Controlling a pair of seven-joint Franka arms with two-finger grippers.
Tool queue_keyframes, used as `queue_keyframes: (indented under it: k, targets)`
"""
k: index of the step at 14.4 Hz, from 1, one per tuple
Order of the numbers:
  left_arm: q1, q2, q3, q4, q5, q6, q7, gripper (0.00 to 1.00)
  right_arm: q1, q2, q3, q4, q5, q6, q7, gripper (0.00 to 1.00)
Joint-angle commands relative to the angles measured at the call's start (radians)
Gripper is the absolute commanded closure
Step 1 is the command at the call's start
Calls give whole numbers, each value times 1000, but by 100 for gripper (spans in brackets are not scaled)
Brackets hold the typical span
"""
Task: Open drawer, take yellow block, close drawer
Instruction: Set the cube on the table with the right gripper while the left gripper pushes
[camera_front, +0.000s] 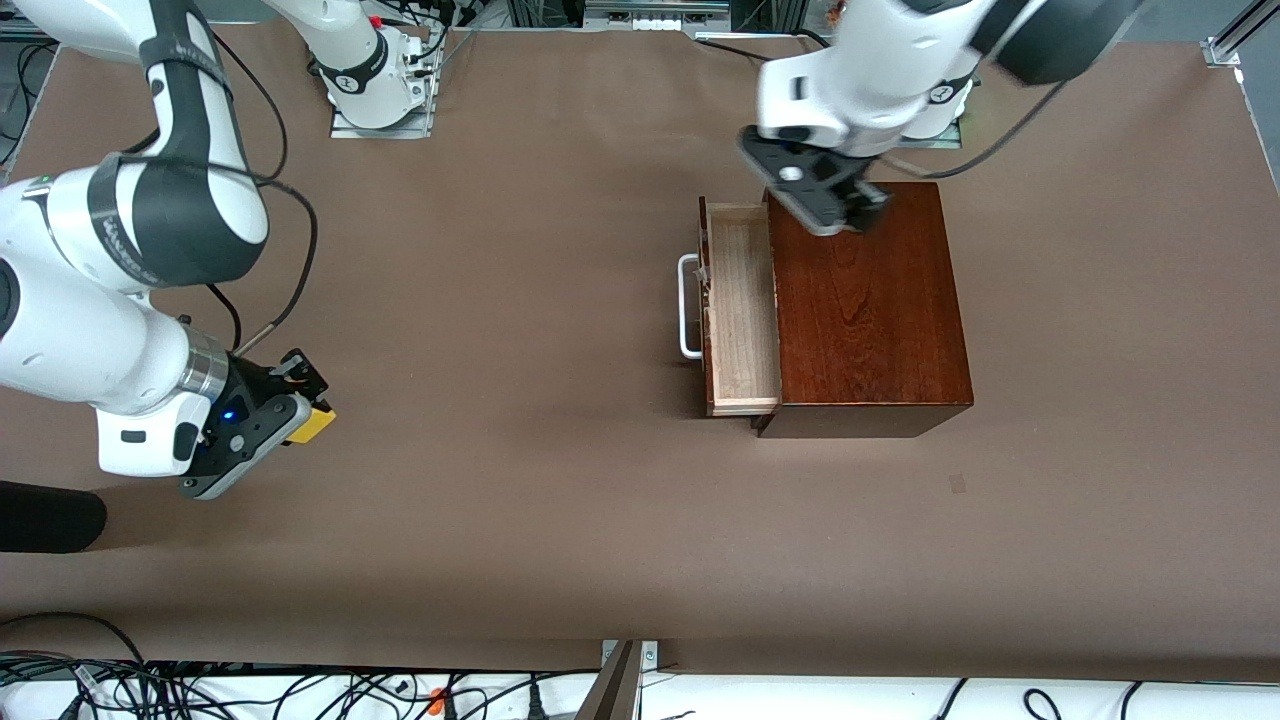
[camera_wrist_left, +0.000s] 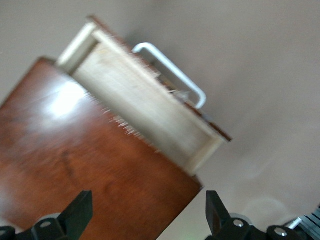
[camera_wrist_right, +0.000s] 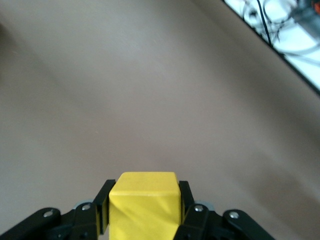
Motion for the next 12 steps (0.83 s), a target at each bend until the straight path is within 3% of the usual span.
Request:
queue_keyframes:
  k: [1,3,7,12]
  targets:
    - [3,107,-71,56,-16,86,128,0,-27,-160,-11,-353,14,165,77,100]
    - [-66,157,-76,45,14,199,199,0,-67,-168,-11,-480,14,279,137,100]
    - [-183,256,-77,43,256,305,269,0,-131,-100,-34,-692,14,657,154,100]
    - [-177,418,-76,40,352,447,487,0,-144,-44,-46,-718,14,710,301,100]
